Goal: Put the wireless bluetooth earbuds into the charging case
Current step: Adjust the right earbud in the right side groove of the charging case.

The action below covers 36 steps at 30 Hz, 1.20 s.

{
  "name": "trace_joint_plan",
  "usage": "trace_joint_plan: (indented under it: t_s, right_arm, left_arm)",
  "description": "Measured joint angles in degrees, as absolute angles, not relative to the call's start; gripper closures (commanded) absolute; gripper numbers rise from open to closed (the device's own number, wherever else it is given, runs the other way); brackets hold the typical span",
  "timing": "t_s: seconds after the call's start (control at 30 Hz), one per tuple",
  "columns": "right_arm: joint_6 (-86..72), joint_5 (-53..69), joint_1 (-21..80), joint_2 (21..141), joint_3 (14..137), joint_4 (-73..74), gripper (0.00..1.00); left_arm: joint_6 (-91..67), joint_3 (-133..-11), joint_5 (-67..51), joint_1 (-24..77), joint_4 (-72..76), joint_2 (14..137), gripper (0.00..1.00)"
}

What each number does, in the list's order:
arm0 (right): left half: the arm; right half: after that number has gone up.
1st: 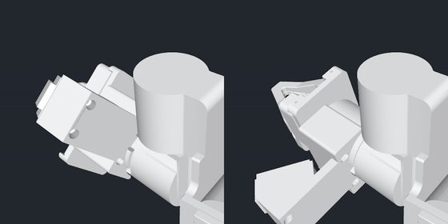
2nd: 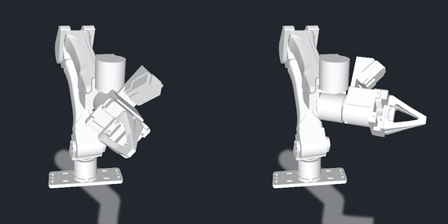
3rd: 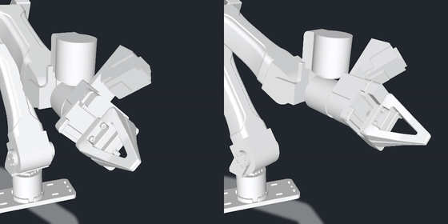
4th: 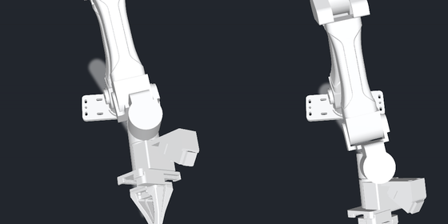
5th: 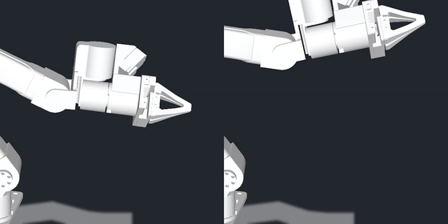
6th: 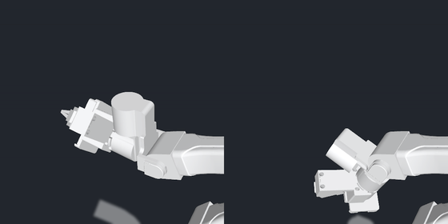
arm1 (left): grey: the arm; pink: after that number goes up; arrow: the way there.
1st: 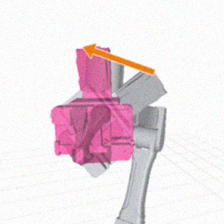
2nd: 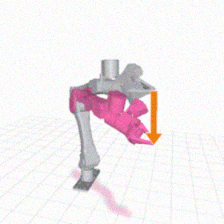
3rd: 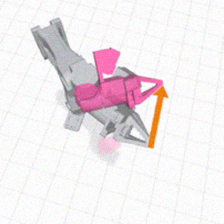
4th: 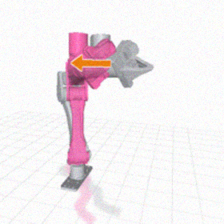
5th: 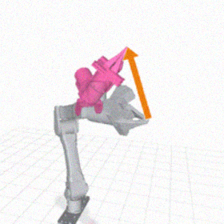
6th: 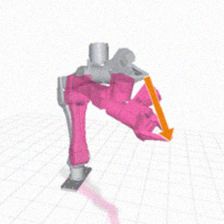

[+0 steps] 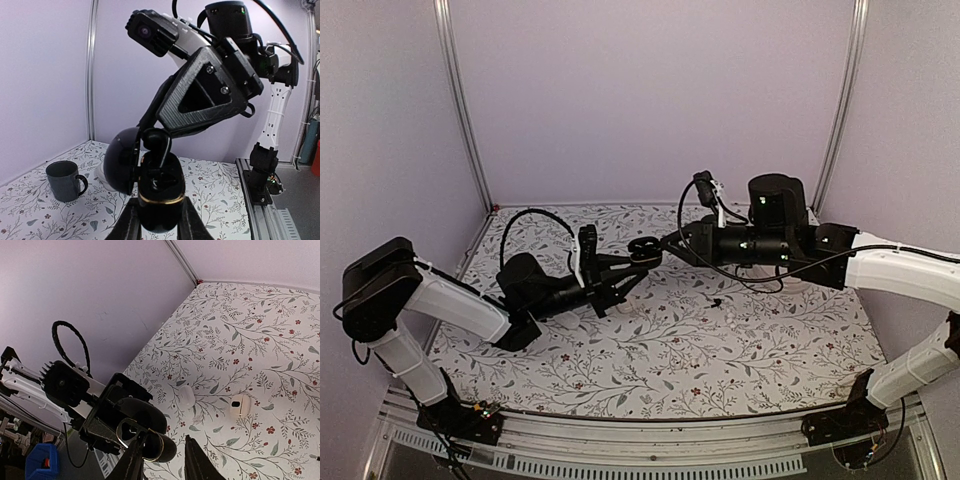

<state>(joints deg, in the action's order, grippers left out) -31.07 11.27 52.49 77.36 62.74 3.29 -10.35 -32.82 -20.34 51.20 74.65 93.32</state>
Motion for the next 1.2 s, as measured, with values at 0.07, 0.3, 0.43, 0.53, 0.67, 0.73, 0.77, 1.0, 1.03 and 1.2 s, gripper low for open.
trace_joint_plan:
  t_s: [0.07, 0.3, 0.43, 0.53, 0.67, 0.73, 0.77, 1.0, 1.03, 1.2]
  right_arm:
    - [-31.05, 11.31, 52.51, 77.60, 63.05, 3.27, 0.72]
    - [-31.24, 11.33, 52.95, 77.76, 63.29, 2.98, 0.74]
    - [-31.27, 11.33, 53.12, 78.11, 63.70, 2.96, 0.75]
    - [-31.33, 11.33, 53.30, 78.48, 64.01, 2.96, 0.77]
    - [-31.90, 11.33, 53.39, 78.72, 64.23, 2.96, 0.78]
    - [-32.18, 11.31, 53.45, 78.76, 64.23, 2.98, 0.78]
    - [-32.32, 11.31, 53.49, 78.76, 64.23, 2.96, 0.78]
    - [-33.50, 11.27, 53.63, 78.76, 64.23, 2.98, 0.78]
    - [-33.65, 11.25, 53.67, 78.78, 64.23, 2.98, 0.78]
    - [-34.72, 10.61, 53.74, 78.89, 64.25, 3.53, 0.77]
  left_arm:
    - [-10.52, -32.82, -20.34, 51.20, 74.65, 93.32, 1.00]
    - [-10.74, -32.82, -20.32, 51.20, 74.59, 93.32, 1.00]
    - [-10.74, -32.82, -20.29, 51.20, 74.24, 93.32, 1.00]
    - [-10.74, -32.82, -20.29, 51.22, 74.15, 93.32, 1.00]
    - [-10.76, -32.84, -20.25, 51.20, 74.02, 93.32, 1.00]
    - [-10.76, -32.84, -20.18, 51.20, 73.95, 93.32, 1.00]
    - [-10.74, -32.84, -20.10, 51.22, 73.84, 93.32, 1.00]
    - [-10.74, -32.84, -19.84, 51.22, 73.25, 93.32, 1.00]
    - [-10.74, -32.84, -19.84, 51.22, 73.21, 93.32, 1.00]
    - [-10.74, -32.84, -19.68, 51.22, 73.06, 93.32, 1.00]
